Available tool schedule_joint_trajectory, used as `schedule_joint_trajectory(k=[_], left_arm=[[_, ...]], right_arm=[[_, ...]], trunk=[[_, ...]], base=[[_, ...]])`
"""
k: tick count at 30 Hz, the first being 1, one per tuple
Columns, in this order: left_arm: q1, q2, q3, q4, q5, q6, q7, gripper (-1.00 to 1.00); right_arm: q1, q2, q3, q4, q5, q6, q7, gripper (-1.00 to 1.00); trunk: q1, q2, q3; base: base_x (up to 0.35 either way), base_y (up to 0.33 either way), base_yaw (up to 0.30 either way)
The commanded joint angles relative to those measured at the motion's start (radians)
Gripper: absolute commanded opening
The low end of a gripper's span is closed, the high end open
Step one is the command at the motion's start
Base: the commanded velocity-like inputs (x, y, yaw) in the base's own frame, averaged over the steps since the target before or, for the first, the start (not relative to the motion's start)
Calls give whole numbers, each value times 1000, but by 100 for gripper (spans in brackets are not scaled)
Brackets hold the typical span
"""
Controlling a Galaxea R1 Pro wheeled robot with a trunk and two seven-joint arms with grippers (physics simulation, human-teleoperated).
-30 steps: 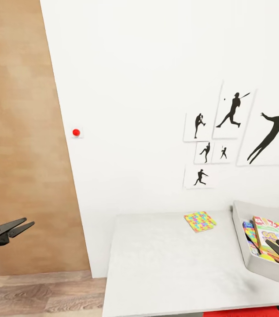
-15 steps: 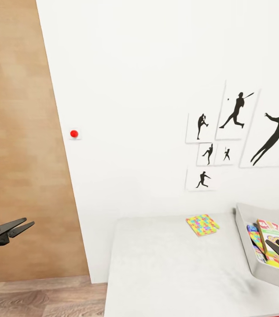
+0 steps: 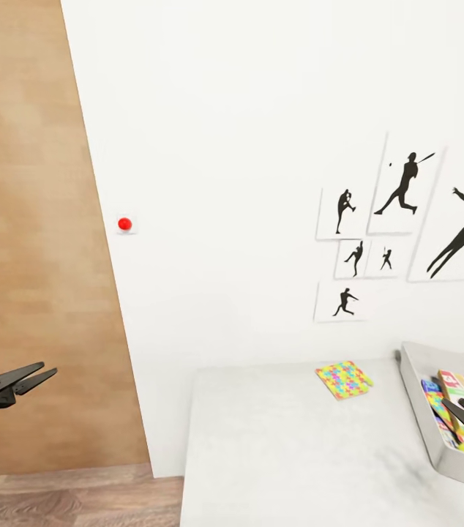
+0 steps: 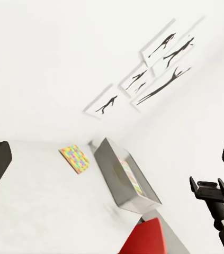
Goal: Put all the toys in the child's room - the three board games (two on the bed and one on the table), the two jigsaw puzzles on the table, and the tennis ball on the table - inside the toy box on the table in the child's room.
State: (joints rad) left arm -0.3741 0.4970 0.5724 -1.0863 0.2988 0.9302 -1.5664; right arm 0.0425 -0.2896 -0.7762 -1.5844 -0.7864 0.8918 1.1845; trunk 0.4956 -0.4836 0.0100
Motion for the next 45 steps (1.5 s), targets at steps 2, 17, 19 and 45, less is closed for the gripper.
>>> schedule_joint_trajectory(k=[2,17,19,45], left_arm=[[0,0,0,0,-1,11,-4,100],[0,0,0,0,-1,10,-4,100],[0,0,0,0,-1,10,-4,100],[0,0,1,0,-1,10,-4,100]], right_arm=[[0,0,0,0,-4,6,0,100],[0,0,0,0,-4,6,0,100],[0,0,0,0,-4,6,0,100],[0,2,0,0,-4,5,-1,100]], trunk=[[0,0,0],[0,0,0],[0,0,0],[0,0,0]], base=[[89,35,0],[88,23,0],[111,1,0],[55,0,0]])
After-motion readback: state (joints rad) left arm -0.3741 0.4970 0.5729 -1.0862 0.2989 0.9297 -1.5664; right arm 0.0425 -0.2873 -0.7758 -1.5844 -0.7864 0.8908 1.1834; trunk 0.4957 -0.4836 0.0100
